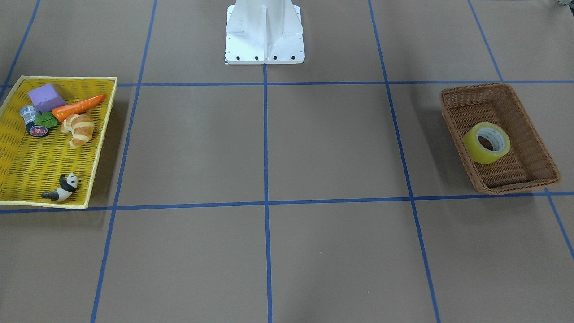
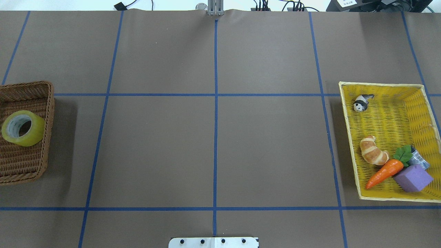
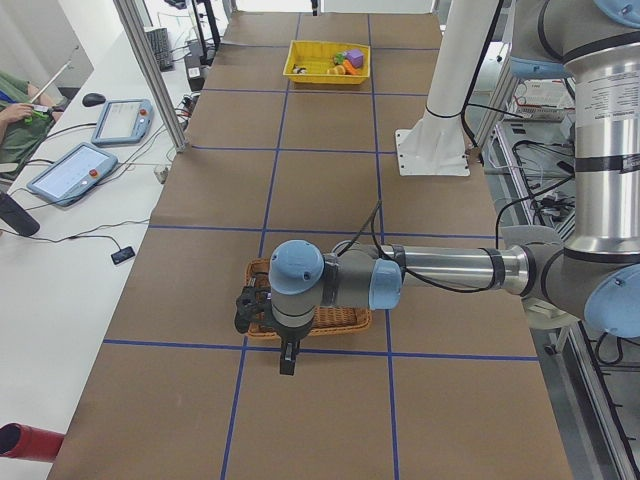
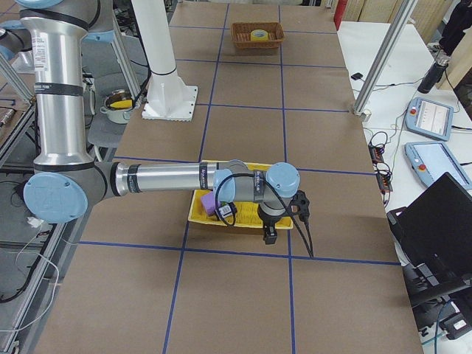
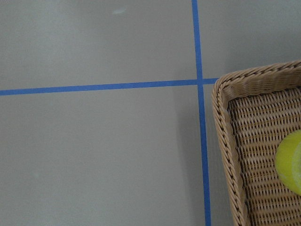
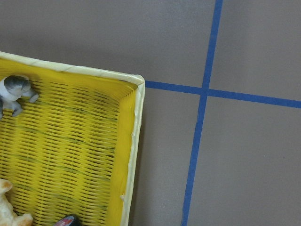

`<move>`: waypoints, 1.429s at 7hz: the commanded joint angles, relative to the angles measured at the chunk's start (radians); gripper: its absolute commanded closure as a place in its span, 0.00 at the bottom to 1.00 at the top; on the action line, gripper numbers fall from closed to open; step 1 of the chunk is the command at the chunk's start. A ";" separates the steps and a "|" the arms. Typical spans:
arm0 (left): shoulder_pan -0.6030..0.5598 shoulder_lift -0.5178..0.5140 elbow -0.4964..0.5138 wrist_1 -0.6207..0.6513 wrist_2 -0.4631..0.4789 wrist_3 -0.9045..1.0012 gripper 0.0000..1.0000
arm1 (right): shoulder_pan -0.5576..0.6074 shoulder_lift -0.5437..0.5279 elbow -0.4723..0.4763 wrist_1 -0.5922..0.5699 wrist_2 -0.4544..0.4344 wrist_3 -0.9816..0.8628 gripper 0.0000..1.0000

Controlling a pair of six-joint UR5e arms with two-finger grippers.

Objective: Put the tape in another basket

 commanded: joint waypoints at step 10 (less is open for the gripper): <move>0.043 -0.001 0.021 -0.001 0.001 -0.008 0.01 | 0.000 -0.002 0.007 0.000 0.001 0.002 0.00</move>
